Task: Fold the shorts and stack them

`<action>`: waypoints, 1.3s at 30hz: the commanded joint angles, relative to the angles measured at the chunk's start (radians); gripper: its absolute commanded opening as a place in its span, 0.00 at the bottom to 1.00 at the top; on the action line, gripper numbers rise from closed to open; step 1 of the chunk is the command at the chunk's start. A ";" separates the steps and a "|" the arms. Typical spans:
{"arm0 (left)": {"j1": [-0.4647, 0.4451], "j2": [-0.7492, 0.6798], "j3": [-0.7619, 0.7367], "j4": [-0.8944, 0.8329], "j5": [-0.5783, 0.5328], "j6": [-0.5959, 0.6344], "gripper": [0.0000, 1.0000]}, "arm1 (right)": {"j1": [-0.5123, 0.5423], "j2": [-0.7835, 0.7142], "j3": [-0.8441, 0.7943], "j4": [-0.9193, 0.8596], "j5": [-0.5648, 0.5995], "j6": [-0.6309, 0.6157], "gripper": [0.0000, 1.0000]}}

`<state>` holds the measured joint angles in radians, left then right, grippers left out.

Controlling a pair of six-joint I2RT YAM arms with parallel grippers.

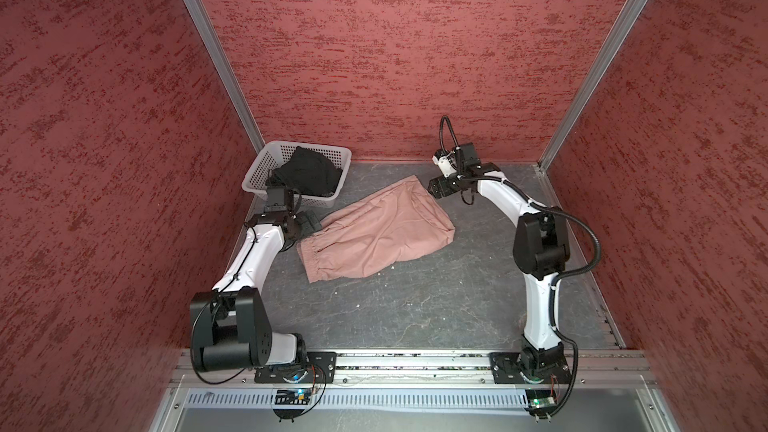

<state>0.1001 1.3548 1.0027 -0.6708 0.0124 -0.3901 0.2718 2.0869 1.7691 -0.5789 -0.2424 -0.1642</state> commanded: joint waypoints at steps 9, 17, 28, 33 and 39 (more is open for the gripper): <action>0.008 -0.152 -0.252 0.071 0.110 -0.096 0.99 | -0.048 -0.175 -0.412 0.194 -0.083 0.117 0.99; 0.009 -0.203 -0.317 0.101 0.127 -0.125 0.99 | -0.062 -0.100 -0.439 0.240 -0.151 0.123 0.98; 0.013 -0.254 -0.287 0.057 0.122 -0.111 0.99 | -0.058 -0.037 -0.471 0.293 -0.295 0.228 0.71; 0.012 -0.281 -0.251 0.014 0.112 -0.095 0.99 | -0.060 -0.067 -0.527 0.328 -0.266 0.290 0.31; -0.014 -0.316 -0.183 -0.028 0.102 -0.068 0.99 | -0.060 -0.226 -0.634 0.252 -0.127 0.342 0.00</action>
<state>0.1001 1.0588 0.7856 -0.6765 0.1249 -0.4839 0.2134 1.9556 1.1755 -0.2821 -0.4549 0.1402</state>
